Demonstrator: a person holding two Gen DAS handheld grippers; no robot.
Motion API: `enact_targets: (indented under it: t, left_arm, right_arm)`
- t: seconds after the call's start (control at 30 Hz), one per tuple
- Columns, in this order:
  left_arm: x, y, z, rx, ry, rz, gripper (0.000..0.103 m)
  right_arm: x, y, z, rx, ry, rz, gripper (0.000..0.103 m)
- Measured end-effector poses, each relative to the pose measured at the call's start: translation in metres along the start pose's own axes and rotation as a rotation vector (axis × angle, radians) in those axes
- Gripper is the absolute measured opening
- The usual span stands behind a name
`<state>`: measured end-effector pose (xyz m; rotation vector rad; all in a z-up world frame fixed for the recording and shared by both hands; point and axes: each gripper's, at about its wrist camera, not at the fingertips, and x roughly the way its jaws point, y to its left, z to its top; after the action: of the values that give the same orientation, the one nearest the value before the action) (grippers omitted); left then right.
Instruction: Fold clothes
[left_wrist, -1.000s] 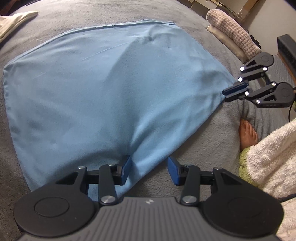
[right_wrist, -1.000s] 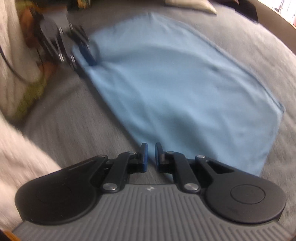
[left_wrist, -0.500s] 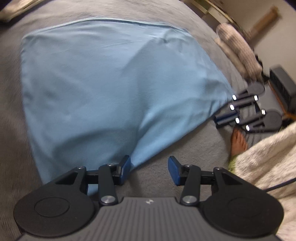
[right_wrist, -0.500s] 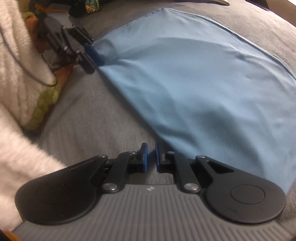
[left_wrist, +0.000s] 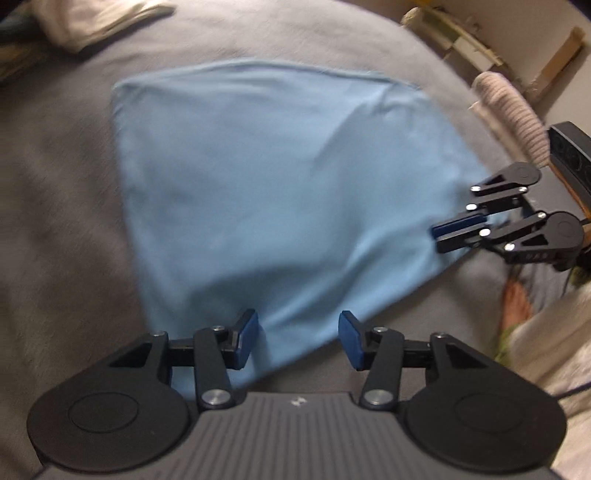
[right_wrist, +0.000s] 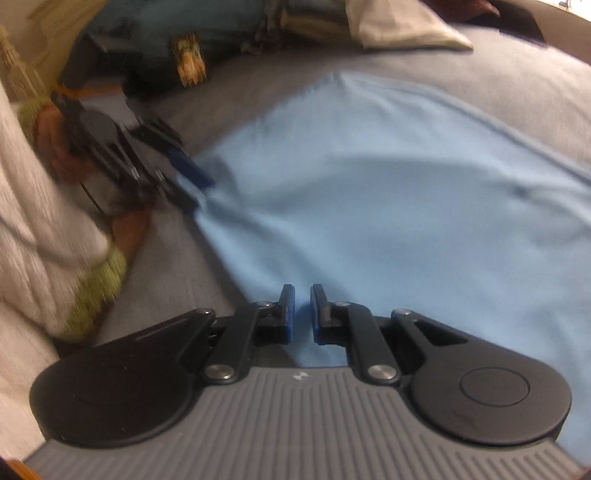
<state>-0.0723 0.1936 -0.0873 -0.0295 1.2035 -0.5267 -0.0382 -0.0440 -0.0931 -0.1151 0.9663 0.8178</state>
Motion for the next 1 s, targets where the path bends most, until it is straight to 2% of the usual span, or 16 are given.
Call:
enact_targets:
  t: [0.17,0.27,0.4,0.57,0.67,0.9,1.0]
  left_arm:
    - [-0.019,0.030,-0.020,-0.090,0.012,0.039,0.048]
    - [-0.031,0.035,-0.020,-0.083,0.009,0.065,0.049]
    - [-0.044,0.030,-0.007,-0.044,-0.038,0.068,0.050]
    - [-0.037,0.025,0.014,-0.031,-0.095,0.052,0.050]
    - [-0.022,0.023,0.017,-0.044,-0.087,0.043,0.050]
    - [-0.013,0.038,0.005,-0.116,-0.075,0.042,0.049]
    - [-0.018,0.042,0.006,-0.156,-0.075,0.046,0.048]
  right_arm:
    - [-0.019,-0.008,-0.023,0.090,0.010,0.001,0.008]
    - [-0.036,-0.012,-0.028,0.130,-0.008,-0.020,0.009]
    - [-0.061,-0.023,-0.027,0.178,-0.098,-0.067,0.009]
    - [-0.077,-0.047,-0.036,0.270,-0.176,-0.211,0.009]
    - [-0.087,-0.064,-0.055,0.346,-0.191,-0.317,0.009]
    - [-0.127,-0.088,-0.138,0.564,-0.172,-0.527,0.009]
    - [-0.144,-0.093,-0.157,0.648,-0.197,-0.581,0.008]
